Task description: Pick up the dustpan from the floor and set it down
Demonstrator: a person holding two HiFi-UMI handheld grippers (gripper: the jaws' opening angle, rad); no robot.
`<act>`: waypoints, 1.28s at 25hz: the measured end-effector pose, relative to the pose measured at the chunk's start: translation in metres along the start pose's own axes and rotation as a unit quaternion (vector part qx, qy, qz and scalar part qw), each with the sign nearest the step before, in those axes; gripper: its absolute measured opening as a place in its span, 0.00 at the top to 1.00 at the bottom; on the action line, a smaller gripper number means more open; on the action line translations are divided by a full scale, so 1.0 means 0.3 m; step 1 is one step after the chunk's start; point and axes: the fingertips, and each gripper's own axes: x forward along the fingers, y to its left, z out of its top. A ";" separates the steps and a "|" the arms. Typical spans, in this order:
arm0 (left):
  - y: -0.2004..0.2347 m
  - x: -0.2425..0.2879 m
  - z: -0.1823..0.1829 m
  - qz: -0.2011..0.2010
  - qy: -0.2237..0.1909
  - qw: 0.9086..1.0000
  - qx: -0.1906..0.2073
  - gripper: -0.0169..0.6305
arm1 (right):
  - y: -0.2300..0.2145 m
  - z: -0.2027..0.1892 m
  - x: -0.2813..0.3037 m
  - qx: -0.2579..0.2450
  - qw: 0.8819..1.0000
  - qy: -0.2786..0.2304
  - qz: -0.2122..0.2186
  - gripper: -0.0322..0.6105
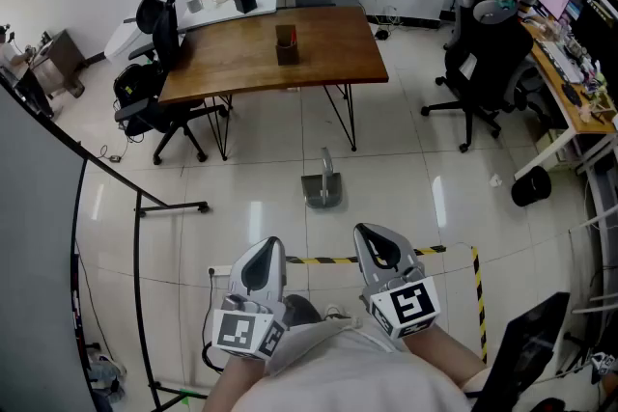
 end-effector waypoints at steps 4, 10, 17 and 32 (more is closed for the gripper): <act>0.034 0.063 -0.021 0.002 0.009 1.000 0.000 0.95 | -0.059 -0.031 0.064 0.019 1.000 0.013 -0.007 0.95; 0.174 0.208 -0.017 -0.010 0.012 1.000 -0.007 0.95 | -0.094 -0.033 0.251 0.019 0.999 0.022 -0.017 0.95; 0.422 0.514 0.052 -0.059 0.015 0.998 -0.025 0.95 | -0.174 0.008 0.584 0.007 0.997 0.050 -0.058 0.95; 0.654 0.853 -0.052 -0.079 0.090 0.992 -0.045 0.95 | -0.338 -0.159 0.926 0.037 0.982 0.157 -0.102 0.95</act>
